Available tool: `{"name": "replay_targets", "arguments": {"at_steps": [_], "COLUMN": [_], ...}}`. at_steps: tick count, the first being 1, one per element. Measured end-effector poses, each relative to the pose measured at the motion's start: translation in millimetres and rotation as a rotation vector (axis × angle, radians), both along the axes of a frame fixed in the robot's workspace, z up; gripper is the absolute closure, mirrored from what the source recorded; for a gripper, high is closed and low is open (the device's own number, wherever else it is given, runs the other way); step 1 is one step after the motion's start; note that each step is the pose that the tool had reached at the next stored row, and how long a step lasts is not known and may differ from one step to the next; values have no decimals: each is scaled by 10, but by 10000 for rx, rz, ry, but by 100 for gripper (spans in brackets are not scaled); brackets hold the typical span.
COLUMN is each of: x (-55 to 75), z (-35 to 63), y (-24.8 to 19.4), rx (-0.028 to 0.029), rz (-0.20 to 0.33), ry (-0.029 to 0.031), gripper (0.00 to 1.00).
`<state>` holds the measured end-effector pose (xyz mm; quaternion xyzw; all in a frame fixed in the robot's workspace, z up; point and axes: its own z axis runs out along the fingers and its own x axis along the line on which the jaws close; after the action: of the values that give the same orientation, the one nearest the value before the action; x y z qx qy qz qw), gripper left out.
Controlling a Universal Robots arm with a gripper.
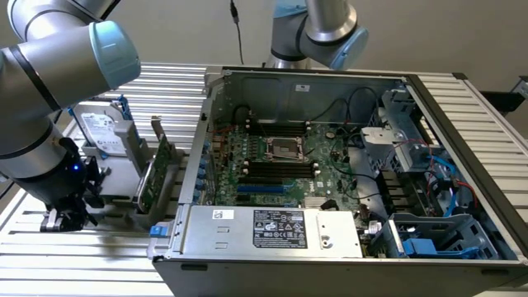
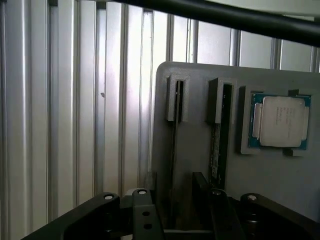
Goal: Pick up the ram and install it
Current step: 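Pick up the ram and move it above insertion slot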
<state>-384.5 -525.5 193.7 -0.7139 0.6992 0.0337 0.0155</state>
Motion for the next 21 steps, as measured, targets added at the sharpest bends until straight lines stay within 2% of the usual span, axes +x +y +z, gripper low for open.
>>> {"name": "replay_targets", "arguments": {"at_steps": [3, 4, 6, 7, 11, 13, 14, 21], "x": [0, 0, 0, 0, 0, 0, 0, 0], "z": [0, 0, 0, 0, 0, 0, 0, 0], "y": [-3, -3, -3, -3, -3, -3, -3, -3], "rx": [14, 14, 14, 14, 15, 14, 14, 16], "rz": [0, 1, 0, 1, 1, 1, 1, 1], "ry": [7, 8, 8, 9, 8, 8, 8, 8], "gripper": [60, 66, 66, 73, 73, 76, 83, 86]}}
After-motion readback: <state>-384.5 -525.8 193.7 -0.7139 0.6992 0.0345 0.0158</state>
